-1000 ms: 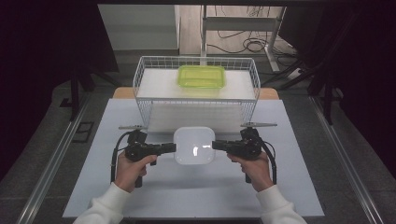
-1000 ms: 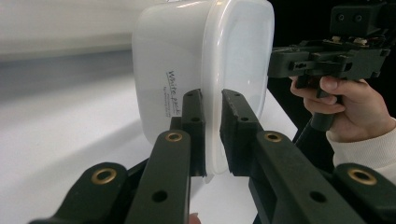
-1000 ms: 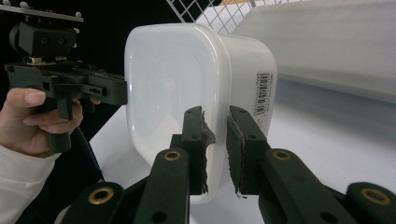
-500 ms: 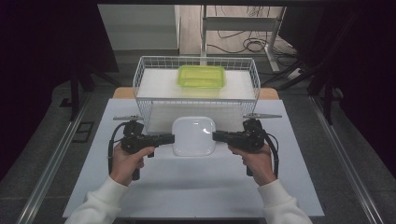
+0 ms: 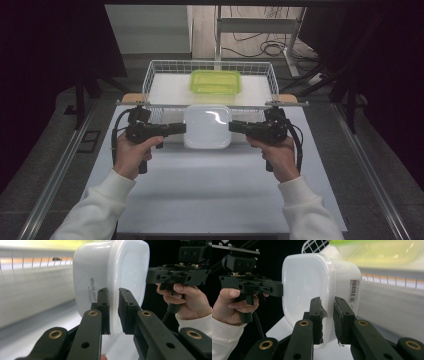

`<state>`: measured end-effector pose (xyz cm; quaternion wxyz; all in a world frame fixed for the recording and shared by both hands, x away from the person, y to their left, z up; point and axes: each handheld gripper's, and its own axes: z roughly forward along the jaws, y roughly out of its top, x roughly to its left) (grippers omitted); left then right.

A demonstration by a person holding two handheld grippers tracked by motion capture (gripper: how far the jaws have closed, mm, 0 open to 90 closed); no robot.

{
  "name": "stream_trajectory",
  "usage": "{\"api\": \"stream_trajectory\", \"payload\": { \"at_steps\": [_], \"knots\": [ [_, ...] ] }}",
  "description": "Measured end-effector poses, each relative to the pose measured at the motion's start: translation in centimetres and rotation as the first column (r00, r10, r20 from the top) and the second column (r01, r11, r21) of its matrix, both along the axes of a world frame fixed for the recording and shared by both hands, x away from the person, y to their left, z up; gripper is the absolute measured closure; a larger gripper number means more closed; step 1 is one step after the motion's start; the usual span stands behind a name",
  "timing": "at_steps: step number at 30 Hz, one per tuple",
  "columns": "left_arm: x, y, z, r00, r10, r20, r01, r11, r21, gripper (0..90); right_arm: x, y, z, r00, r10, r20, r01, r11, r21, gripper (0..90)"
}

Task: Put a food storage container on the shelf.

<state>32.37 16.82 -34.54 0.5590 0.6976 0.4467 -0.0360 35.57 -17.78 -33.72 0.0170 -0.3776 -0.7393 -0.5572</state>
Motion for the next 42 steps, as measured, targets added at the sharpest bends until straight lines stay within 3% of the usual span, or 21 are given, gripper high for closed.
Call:
{"api": "stream_trajectory", "payload": {
  "at_steps": [5, 12, 14, 18, 19, 23, 27, 28, 31, 36, 42],
  "knots": [
    [1.6, 0.2, 2.7, 0.9998, 0.0, 0.022, 0.0, 1.0, 0.003, 80.2, 1.2, 0.2, 2.4, 0.9998, -0.003, 0.019, 0.003, 0.9998, 0.017, 76.9],
    [3.7, 0.3, 5.0, 0.9997, 0.007, 0.022, -0.007, 1.0, -0.003, 80.2, 3.1, 0.2, 4.6, 0.9999, -0.013, 0.01, 0.013, 0.9994, 0.032, 76.9],
    [4.6, 0.2, 5.9, 0.9997, 0.011, 0.023, -0.011, 0.9999, -0.006, 80.2, 4.3, 0.3, 6.1, 0.9995, -0.027, 0.016, 0.026, 0.9994, 0.024, 76.8],
    [6.3, 0.3, 7.5, 0.9997, 0.013, 0.022, -0.012, 0.9998, -0.014, 80.2, 5.4, 0.4, 7.2, 0.9993, -0.036, 0.014, 0.035, 0.9991, 0.026, 76.6],
    [7.3, 0.3, 8.4, 0.9997, 0.011, 0.021, -0.011, 0.9998, -0.018, 80.2, 6.2, 0.4, 8.1, 0.9991, -0.04, 0.016, 0.04, 0.9987, 0.031, 76.5],
    [8.7, 0.1, 9.1, 0.9998, 0.014, 0.017, -0.014, 0.9998, -0.015, 80.2, 7.4, 0.3, 9.0, 0.9987, -0.05, 0.01, 0.049, 0.9982, 0.033, 76.5],
    [11.1, -0.3, 9.1, 0.9999, 0.008, -0.014, -0.008, 0.9995, -0.03, 80.1, 9.3, 0.0, 9.4, 0.9974, -0.071, -0.013, 0.071, 0.9972, 0.025, 76.4],
    [11.1, -0.3, 9.1, 0.9999, 0.008, -0.014, -0.008, 0.9995, -0.03, 80.1, 9.3, 0.0, 9.4, 0.9974, -0.071, -0.013, 0.071, 0.9972, 0.025, 76.4],
    [12.7, -0.6, 8.3, 0.9989, 0.006, -0.047, -0.008, 0.9991, -0.042, 79.9, 10.6, -0.4, 9.2, 0.9951, -0.088, -0.044, 0.089, 0.9957, 0.025, 76.5],
    [13.6, -0.5, 7.6, 0.9966, -0.004, -0.082, 0.0, 0.999, -0.045, 79.6, 11.5, -0.4, 8.7, 0.9932, -0.088, -0.077, 0.089, 0.9959, 0.016, 76.6],
    [14.8, -0.1, 7.3, 0.9895, 0.007, -0.144, -0.022, 0.9948, -0.1, 79.1, 12.9, 0.0, 8.7, 0.9852, -0.103, -0.137, 0.104, 0.9946, -0.001, 73.1]
  ]
}}
